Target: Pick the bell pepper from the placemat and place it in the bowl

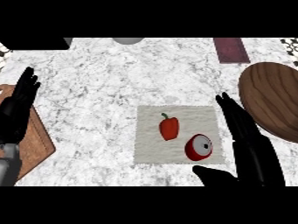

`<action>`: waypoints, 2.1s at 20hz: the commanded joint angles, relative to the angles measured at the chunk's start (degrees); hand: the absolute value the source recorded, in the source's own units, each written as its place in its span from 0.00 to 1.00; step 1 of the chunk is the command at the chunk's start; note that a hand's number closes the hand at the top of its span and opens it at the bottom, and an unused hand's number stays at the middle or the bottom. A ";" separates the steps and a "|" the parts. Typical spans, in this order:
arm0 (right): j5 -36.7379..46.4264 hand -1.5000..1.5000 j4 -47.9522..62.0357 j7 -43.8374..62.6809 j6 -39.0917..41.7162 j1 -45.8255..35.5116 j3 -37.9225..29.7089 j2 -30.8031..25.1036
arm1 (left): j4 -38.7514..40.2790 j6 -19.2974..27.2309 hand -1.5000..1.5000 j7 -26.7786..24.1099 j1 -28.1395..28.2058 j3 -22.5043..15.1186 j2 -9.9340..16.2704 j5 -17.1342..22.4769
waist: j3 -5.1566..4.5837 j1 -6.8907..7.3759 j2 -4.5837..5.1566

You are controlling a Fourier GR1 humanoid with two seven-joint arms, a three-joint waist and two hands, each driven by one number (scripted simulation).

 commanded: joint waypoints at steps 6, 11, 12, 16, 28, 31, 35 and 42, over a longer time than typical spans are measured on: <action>-7.18 0.00 10.60 12.58 23.51 -20.88 -4.75 4.85 | 0.62 -1.78 0.50 -1.67 -0.03 0.75 -0.42 -0.39 | -0.05 1.16 0.32; -12.17 0.00 18.52 17.08 33.13 -27.48 -8.30 6.84 | -3.85 -3.57 0.50 1.54 2.04 1.87 1.46 0.90 | 0.02 1.33 0.05; -11.76 0.00 23.21 16.84 32.00 -28.32 -7.80 8.71 | -2.02 -2.01 0.50 0.86 1.10 0.34 -0.61 -0.72 | 0.02 1.24 0.22; -15.59 0.00 31.32 13.28 35.29 -31.38 -11.43 8.06 | 3.88 -4.48 0.50 -4.19 0.62 2.96 0.42 0.21 | -0.01 0.95 0.46; -14.21 0.00 46.53 11.63 39.16 -31.74 -9.55 10.62 | -2.77 -4.44 0.50 0.80 3.12 3.02 -0.45 -0.40 | 0.07 0.98 0.13; -10.08 0.00 41.41 10.91 37.84 -27.84 -5.41 10.69 | -1.62 -2.35 0.50 2.30 0.60 2.48 -2.35 -2.66 | 0.07 0.39 0.04; -4.75 0.00 48.00 7.87 33.42 -34.49 -5.62 12.00 | -2.34 -1.09 0.50 3.06 -0.37 1.20 -3.89 -4.91 | 0.08 0.72 0.13; -3.46 0.00 51.01 5.38 30.20 -29.89 -5.56 13.47 | -1.26 -5.86 0.50 0.69 1.12 6.57 -2.22 -2.85 | 0.07 0.66 0.14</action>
